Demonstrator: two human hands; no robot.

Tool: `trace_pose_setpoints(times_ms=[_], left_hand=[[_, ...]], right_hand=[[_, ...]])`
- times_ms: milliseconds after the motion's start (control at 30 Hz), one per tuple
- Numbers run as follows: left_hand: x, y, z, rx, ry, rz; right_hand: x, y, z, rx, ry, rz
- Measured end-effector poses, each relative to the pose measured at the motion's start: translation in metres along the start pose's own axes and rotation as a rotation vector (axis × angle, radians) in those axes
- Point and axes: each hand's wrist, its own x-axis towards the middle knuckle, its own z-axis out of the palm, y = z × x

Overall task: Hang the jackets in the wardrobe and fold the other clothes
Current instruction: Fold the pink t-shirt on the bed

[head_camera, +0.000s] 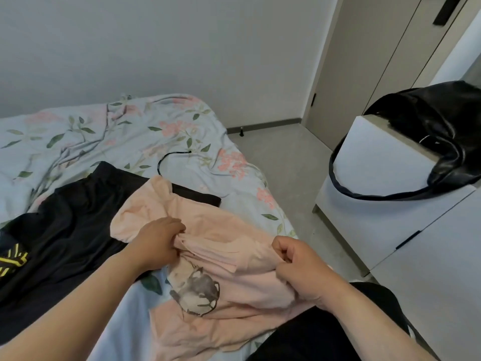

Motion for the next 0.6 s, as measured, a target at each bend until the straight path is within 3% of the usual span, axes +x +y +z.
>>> trace_pose_setpoints(times_ms=[100,167,300,433,600], left_hand=[[0.014,0.004,-0.012,-0.193,-0.087,-0.131],[0.02,0.013,-0.018,-0.305,-0.124,-0.126],[0.017,0.03,-0.049,-0.598,0.021,-0.118],[0.009,0.039,-0.115,-0.669,0.109,-0.054],[0.0,0.053,-0.206,-0.562,0.317,0.028]], right_hand=[[-0.002,-0.019,-0.016,0.118,0.047,0.054],[-0.008,-0.03,-0.026,0.16,0.03,0.116],[-0.016,-0.044,-0.055,-0.171,0.042,0.162],[-0.013,-0.068,-0.091,-0.466,0.278,0.077],[-0.012,-0.14,-0.134,-0.492,0.657,-0.084]])
